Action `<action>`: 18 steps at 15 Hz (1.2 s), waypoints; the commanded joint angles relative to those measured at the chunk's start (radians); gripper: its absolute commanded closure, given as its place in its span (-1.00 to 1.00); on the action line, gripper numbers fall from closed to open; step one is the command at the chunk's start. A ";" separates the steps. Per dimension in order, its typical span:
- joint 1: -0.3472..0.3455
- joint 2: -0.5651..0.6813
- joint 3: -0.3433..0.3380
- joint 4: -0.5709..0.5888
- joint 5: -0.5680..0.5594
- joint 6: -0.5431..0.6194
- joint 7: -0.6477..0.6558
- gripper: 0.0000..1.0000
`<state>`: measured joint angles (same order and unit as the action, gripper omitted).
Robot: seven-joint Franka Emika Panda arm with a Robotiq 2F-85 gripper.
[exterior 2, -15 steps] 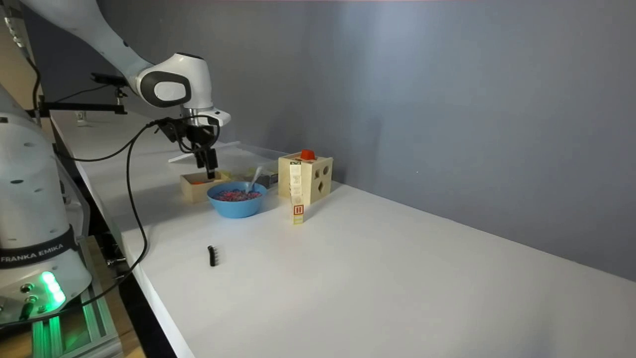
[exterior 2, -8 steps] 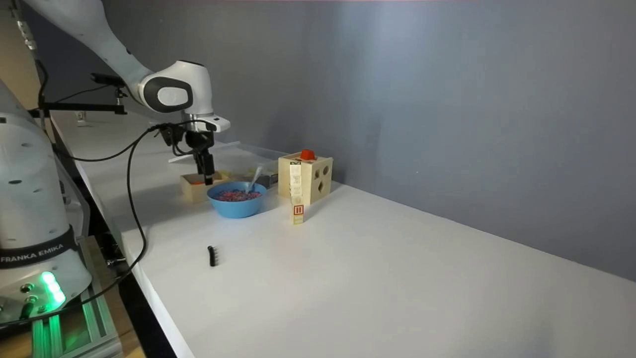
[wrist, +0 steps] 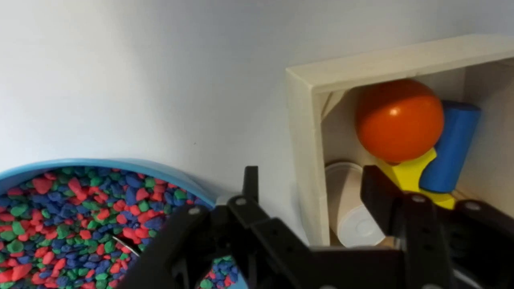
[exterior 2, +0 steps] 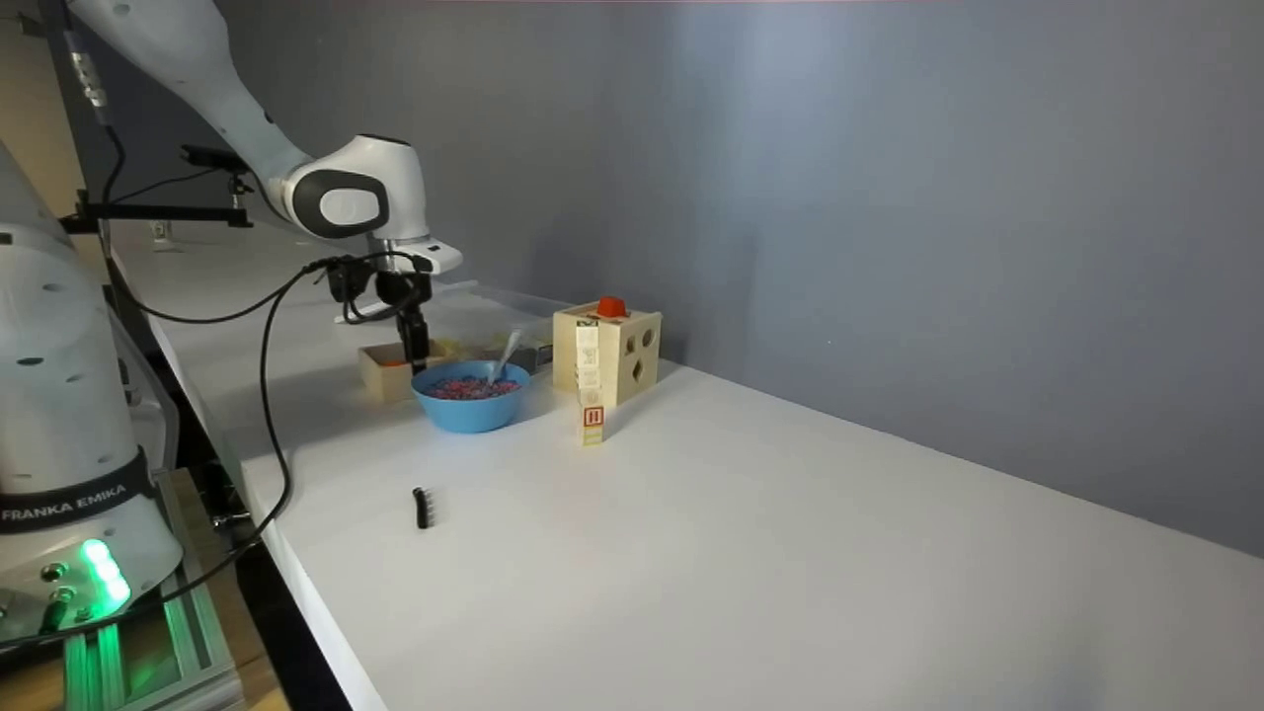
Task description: Remove the white lid from the clear container then place the objects in the wooden box into the container.
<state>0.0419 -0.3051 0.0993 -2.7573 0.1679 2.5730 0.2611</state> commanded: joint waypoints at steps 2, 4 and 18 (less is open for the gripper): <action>-0.007 0.035 0.011 0.004 -0.016 0.050 0.049 0.40; -0.004 0.041 0.013 0.004 -0.016 0.052 0.053 0.68; 0.058 -0.192 -0.028 0.070 -0.017 -0.213 -0.164 0.97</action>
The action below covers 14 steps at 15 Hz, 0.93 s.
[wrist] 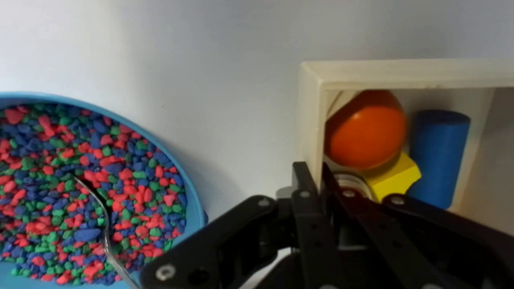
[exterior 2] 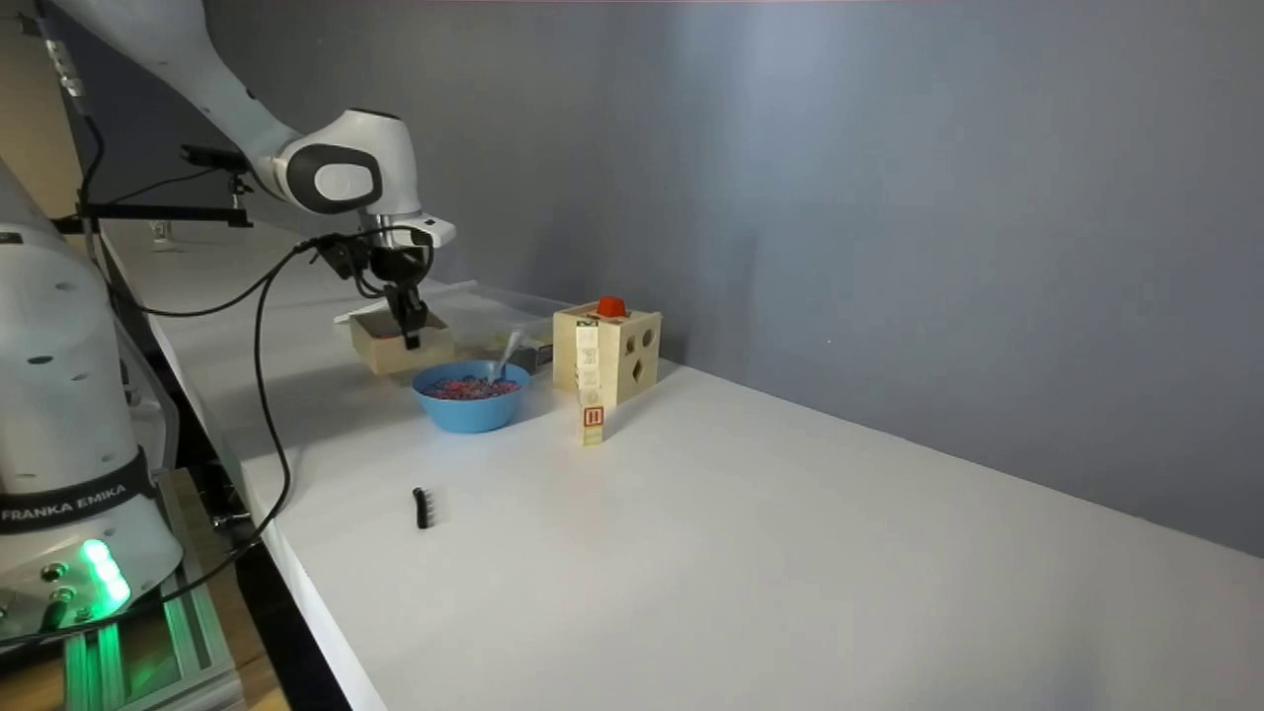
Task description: Remove the white lid from the clear container then place the objects in the wooden box into the container.
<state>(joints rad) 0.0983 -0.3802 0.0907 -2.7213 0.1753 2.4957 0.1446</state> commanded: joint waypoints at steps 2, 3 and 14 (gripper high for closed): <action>0.007 -0.164 -0.034 0.094 -0.016 -0.238 -0.089 0.97; 0.007 -0.177 -0.038 0.129 -0.009 -0.264 -0.098 0.97; -0.024 0.198 0.012 0.426 0.014 0.226 0.059 0.97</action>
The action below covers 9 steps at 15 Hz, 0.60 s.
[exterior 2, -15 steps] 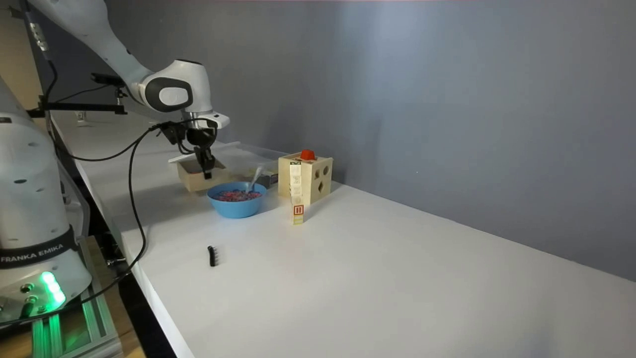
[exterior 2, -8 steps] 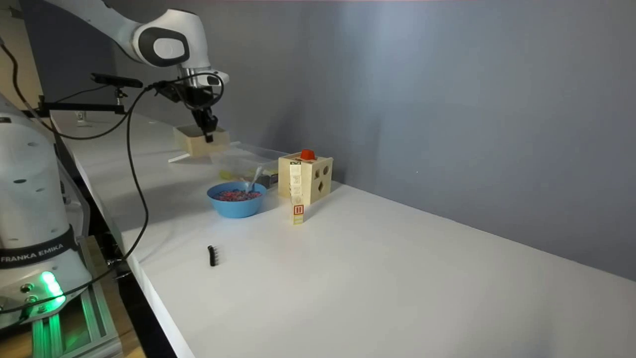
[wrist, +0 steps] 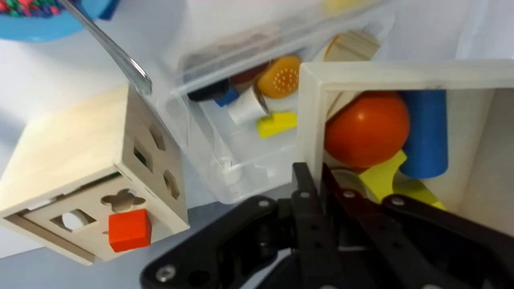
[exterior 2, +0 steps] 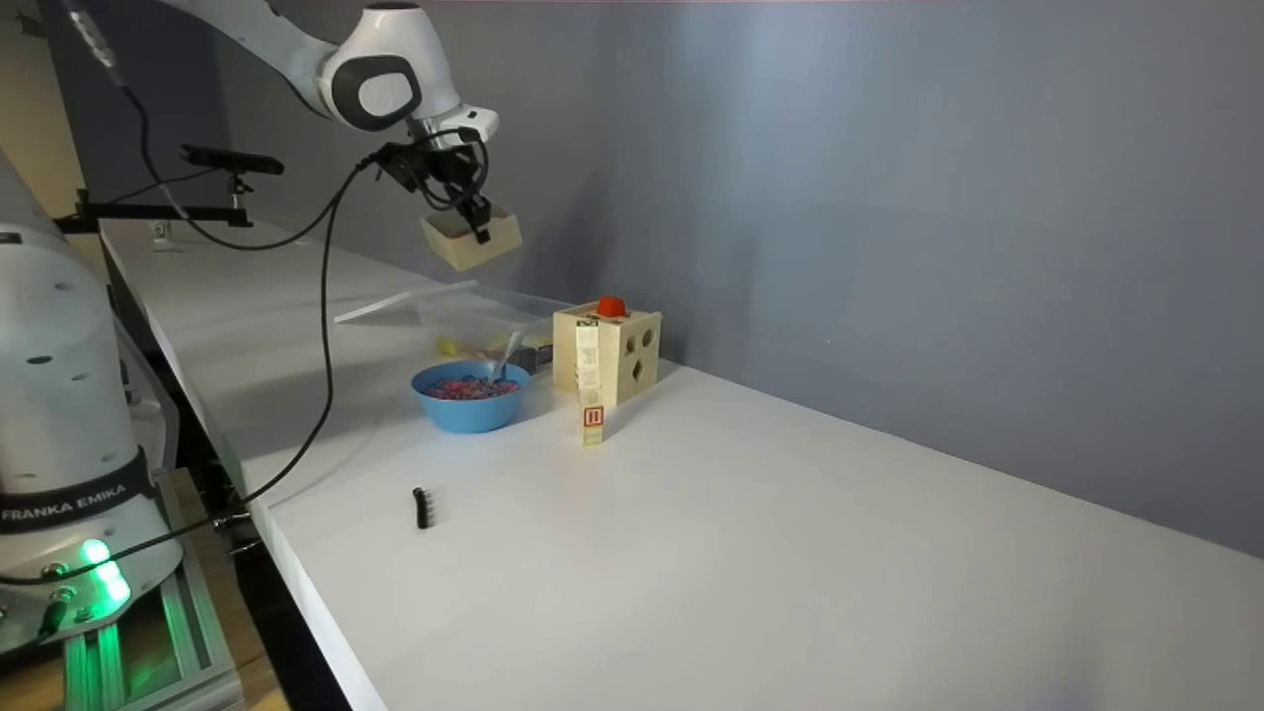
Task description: Remove the white lid from the clear container then place the objects in the wooden box into the container.
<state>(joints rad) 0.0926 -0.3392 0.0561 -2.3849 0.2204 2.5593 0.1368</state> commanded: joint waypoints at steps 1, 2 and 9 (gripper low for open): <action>-0.022 0.201 0.060 0.093 -0.064 0.230 0.080 0.97; -0.026 0.231 0.074 0.087 -0.103 0.286 0.093 0.97; -0.154 0.238 0.086 -0.086 -0.635 0.724 0.209 0.97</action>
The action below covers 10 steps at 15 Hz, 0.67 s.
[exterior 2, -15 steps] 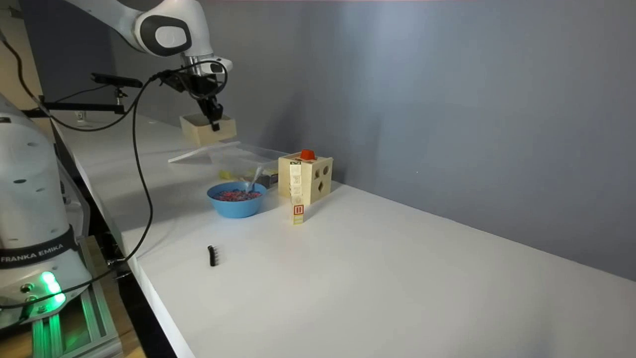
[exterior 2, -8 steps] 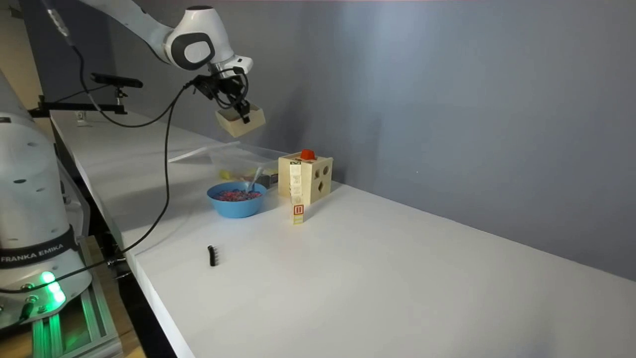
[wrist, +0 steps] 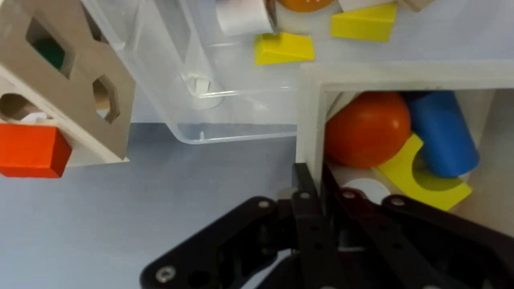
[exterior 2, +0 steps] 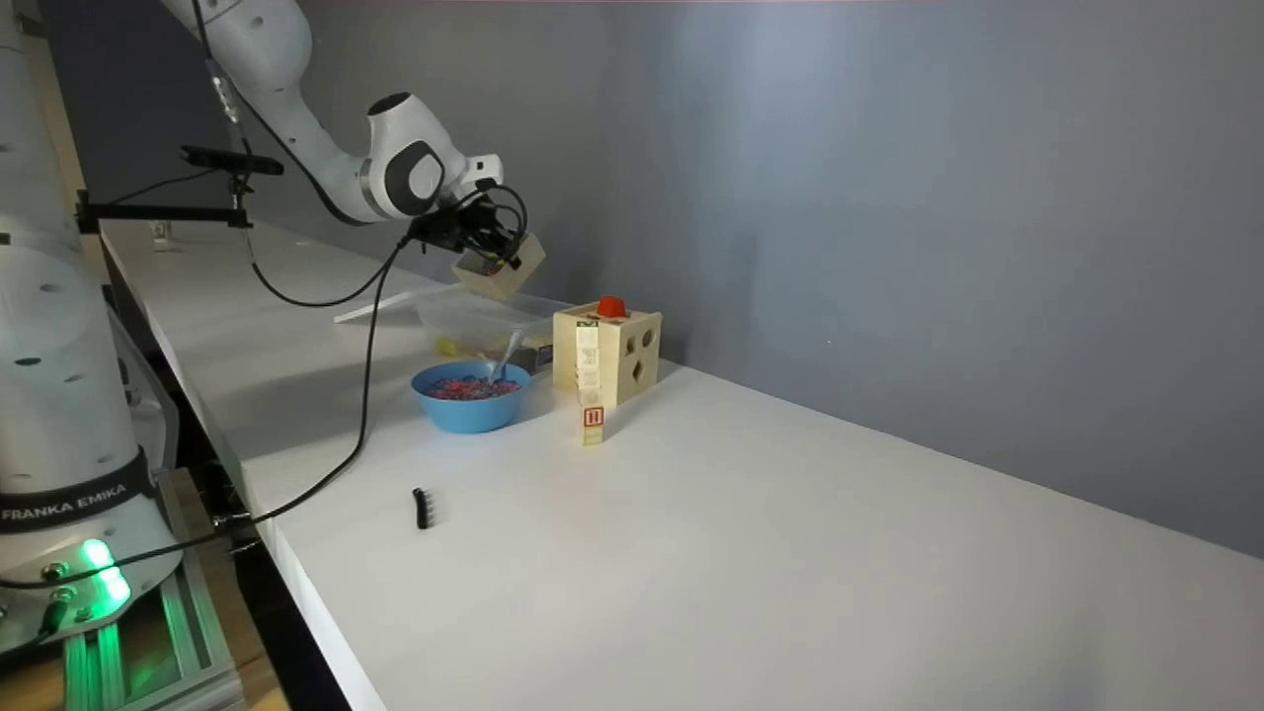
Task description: Remove the white lid from the clear container then place the objects in the wooden box into the container.
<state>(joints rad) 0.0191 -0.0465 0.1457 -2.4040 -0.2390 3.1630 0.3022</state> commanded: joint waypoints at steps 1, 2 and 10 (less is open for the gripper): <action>-0.120 -0.066 -0.006 -0.080 -0.211 0.165 0.023 0.97; -0.162 -0.076 0.001 -0.087 -0.216 0.205 -0.012 0.97; -0.180 -0.028 0.001 -0.073 -0.174 0.239 -0.067 0.88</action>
<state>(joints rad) -0.1607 -0.0741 0.1467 -2.4770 -0.4130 3.4021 0.2348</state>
